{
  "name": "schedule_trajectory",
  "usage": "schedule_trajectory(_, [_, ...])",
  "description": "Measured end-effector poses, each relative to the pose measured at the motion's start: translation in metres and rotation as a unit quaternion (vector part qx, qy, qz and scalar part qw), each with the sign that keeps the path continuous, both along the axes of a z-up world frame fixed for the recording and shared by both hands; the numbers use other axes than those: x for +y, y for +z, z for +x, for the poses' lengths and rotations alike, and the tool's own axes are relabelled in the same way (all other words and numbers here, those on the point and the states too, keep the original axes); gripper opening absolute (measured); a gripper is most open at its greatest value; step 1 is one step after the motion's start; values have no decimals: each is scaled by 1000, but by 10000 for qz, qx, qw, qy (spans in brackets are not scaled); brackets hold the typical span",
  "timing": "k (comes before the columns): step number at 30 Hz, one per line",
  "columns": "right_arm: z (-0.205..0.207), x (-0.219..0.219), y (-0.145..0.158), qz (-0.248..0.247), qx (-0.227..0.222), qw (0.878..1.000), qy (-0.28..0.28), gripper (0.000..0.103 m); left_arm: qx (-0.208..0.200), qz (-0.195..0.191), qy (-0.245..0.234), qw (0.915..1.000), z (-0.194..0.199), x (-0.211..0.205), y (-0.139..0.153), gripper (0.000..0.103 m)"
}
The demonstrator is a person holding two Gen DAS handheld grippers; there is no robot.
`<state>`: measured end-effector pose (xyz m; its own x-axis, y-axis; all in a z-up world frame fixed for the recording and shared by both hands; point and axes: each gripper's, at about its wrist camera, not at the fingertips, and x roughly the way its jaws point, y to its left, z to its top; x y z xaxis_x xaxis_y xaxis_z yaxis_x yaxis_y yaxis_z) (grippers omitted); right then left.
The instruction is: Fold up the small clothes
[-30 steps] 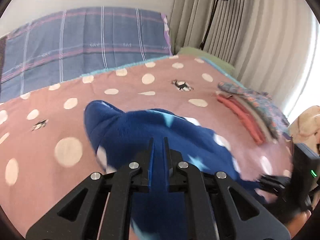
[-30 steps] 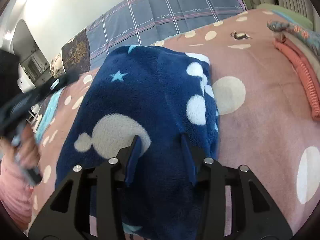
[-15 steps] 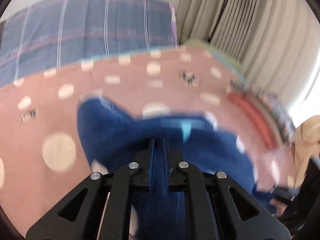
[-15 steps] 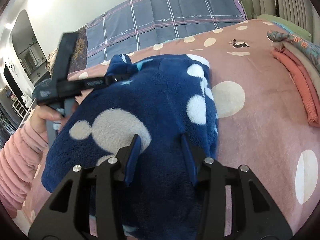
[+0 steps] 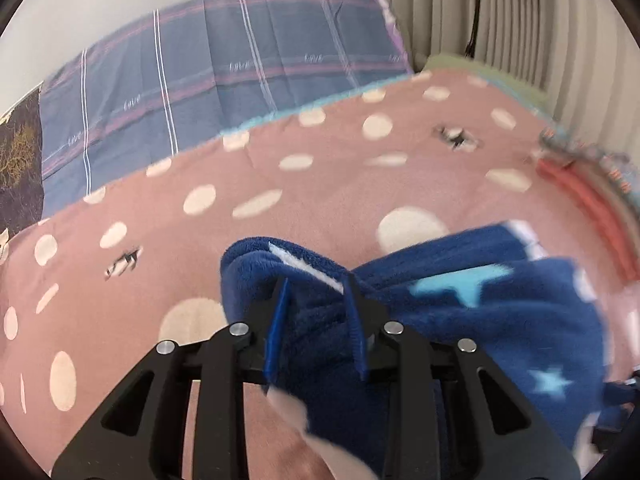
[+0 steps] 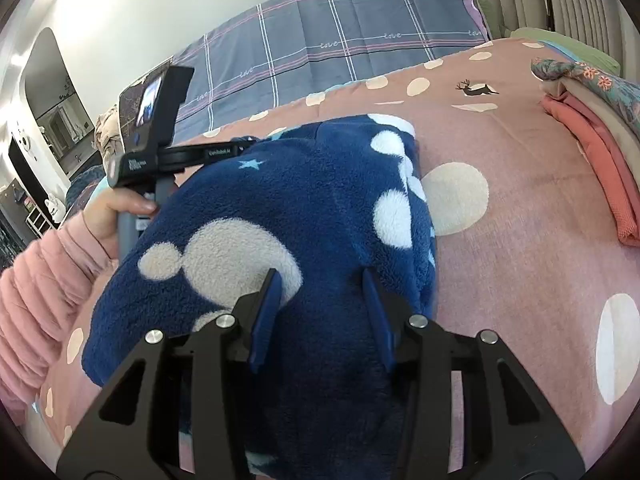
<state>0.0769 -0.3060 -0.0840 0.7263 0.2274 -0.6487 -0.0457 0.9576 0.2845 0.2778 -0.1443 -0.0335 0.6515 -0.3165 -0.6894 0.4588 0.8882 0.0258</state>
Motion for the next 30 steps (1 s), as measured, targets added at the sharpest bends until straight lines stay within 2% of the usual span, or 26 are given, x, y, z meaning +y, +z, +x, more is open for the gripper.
schedule_trajectory(1, [-1, 0, 0, -9, -1, 10000, 14, 43, 22, -262, -116, 9996, -7, 2, 9, 34])
schedule_trajectory(3, [-3, -1, -1, 5, -28, 10000, 29, 43, 113, -930, -576, 9939, -30, 9, 28, 49])
schedule_trajectory(5, [-4, -4, -2, 99, -54, 9999, 30, 43, 121, -1141, -1070, 9876, -54, 9, 33, 58])
schedule_trajectory(6, [-5, -5, -3, 130, -65, 9999, 34, 43, 119, -945, -1253, 9875, -65, 3, 24, 65])
schedule_trajectory(8, [-6, -5, -3, 130, -84, 9999, 33, 43, 207, 77, -1223, 9923, -70, -15, -16, 68])
schedule_trajectory(9, [-7, -4, -3, 114, -95, 9999, 22, 43, -134, 265, -1182, 9925, -77, -17, -33, 68])
schedule_trajectory(10, [-7, -3, -3, 92, -94, 9999, 20, 43, -182, 60, -1111, 9936, -79, -12, -35, 68])
schedule_trajectory(12, [-7, -2, 2, 94, -92, 9999, 47, 43, 234, -448, -887, 9948, -69, -4, -32, 67])
schedule_trajectory(14, [-3, -4, 22, 125, 70, 9999, -47, 37, 207, -364, -951, 9946, -70, -6, -32, 66])
schedule_trajectory(15, [-2, -6, 33, 160, 7, 9998, -82, 37, 184, -299, -974, 9946, -71, -7, -31, 66])
schedule_trajectory(16, [0, -8, 55, 90, -319, 9994, -92, 37, 204, -299, -967, 9947, -70, -9, -31, 66])
schedule_trajectory(19, [21, 5, 99, -723, -872, 9934, -201, 37, 181, -358, -951, 9947, -72, -7, -30, 66])
schedule_trajectory(21, [49, 14, 107, -839, -803, 9932, 71, 38, 131, -451, -928, 9946, -72, -7, -32, 66])
schedule_trajectory(24, [111, 14, 75, -571, -42, 9983, 124, 39, 78, -515, -947, 9941, -74, -6, -37, 67])
schedule_trajectory(26, [151, 14, 15, -987, 903, 9910, 89, 40, -32, -524, -935, 9942, -77, -5, -37, 67])
schedule_trajectory(27, [161, 14, -7, -1006, 1071, 9891, 136, 40, -12, -579, -947, 9938, -76, -6, -38, 66])
schedule_trajectory(29, [161, -1, -6, -460, 1008, 9938, 8, 40, 24, -698, -959, 9929, -75, -3, -40, 66])
schedule_trajectory(30, [162, -1, -6, -512, 1027, 9934, 37, 40, 43, -713, -945, 9930, -74, -3, -40, 67])
